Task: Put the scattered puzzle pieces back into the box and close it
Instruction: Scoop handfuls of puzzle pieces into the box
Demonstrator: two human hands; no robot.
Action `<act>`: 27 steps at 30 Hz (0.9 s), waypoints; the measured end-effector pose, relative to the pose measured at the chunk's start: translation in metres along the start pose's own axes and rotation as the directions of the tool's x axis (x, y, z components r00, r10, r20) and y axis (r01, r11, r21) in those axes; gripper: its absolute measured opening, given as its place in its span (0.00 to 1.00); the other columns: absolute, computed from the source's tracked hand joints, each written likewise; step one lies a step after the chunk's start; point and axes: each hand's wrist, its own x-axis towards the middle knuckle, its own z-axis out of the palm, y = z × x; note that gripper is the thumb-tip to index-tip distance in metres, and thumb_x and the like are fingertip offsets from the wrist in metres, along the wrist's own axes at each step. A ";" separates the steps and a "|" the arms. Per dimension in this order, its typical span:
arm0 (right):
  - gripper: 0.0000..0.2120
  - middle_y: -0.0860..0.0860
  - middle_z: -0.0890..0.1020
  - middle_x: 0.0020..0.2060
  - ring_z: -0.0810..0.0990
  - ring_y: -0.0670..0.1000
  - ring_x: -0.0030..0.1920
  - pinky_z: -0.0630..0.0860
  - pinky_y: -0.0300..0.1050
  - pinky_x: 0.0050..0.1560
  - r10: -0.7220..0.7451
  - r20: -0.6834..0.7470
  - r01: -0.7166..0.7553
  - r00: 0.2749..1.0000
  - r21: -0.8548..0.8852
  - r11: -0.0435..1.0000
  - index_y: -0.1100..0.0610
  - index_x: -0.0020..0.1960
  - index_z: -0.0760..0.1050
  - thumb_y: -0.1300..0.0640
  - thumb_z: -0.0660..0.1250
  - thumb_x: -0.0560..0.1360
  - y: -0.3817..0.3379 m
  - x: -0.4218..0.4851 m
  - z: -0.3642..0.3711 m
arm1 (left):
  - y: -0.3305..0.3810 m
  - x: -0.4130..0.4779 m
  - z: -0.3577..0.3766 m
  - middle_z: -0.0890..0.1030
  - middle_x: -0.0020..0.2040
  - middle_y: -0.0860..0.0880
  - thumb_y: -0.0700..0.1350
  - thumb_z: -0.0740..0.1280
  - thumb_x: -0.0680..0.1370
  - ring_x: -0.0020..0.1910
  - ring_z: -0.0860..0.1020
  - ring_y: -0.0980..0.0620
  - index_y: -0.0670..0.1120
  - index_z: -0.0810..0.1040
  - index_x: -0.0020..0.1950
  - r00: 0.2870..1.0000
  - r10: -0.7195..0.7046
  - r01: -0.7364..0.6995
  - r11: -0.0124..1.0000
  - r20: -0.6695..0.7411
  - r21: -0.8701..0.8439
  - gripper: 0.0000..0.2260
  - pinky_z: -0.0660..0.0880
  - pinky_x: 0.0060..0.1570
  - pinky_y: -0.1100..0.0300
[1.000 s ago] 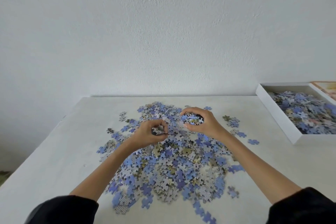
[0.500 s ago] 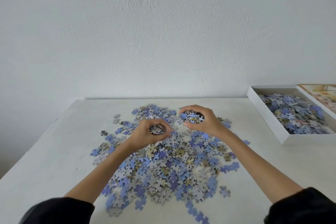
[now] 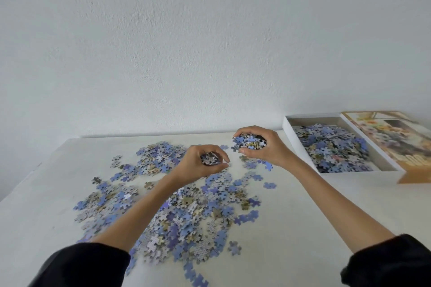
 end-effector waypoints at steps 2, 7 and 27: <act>0.15 0.51 0.80 0.51 0.78 0.50 0.52 0.75 0.47 0.56 0.005 -0.014 -0.005 1.000 -0.010 1.000 0.48 0.52 0.77 0.62 0.72 0.69 0.007 -0.005 -0.023 | 0.008 0.015 0.018 0.81 0.38 0.45 0.39 0.71 0.73 0.33 0.77 0.48 0.44 0.81 0.44 1.000 0.006 -0.006 1.000 0.008 -0.009 0.02 0.72 0.34 0.59; 0.14 0.50 0.80 0.51 0.79 0.49 0.51 0.75 0.46 0.55 0.020 -0.046 -0.022 0.999 -0.049 0.999 0.47 0.52 0.77 0.57 0.73 0.68 0.032 -0.018 -0.085 | 0.026 0.056 0.067 0.80 0.36 0.43 0.39 0.71 0.73 0.29 0.74 0.53 0.44 0.81 0.43 0.999 0.007 -0.005 0.999 0.038 -0.053 0.02 0.73 0.30 0.61; 0.15 0.40 0.78 0.54 0.72 0.30 0.53 0.63 0.22 0.54 0.180 -0.110 -0.203 0.977 -0.256 0.945 0.50 0.57 0.76 0.53 0.70 0.71 0.177 -0.034 -0.224 | 0.014 0.204 0.239 0.79 0.51 0.53 0.51 0.70 0.73 0.48 0.77 0.56 0.50 0.80 0.50 0.943 0.161 -0.232 0.945 0.290 0.231 0.09 0.75 0.51 0.54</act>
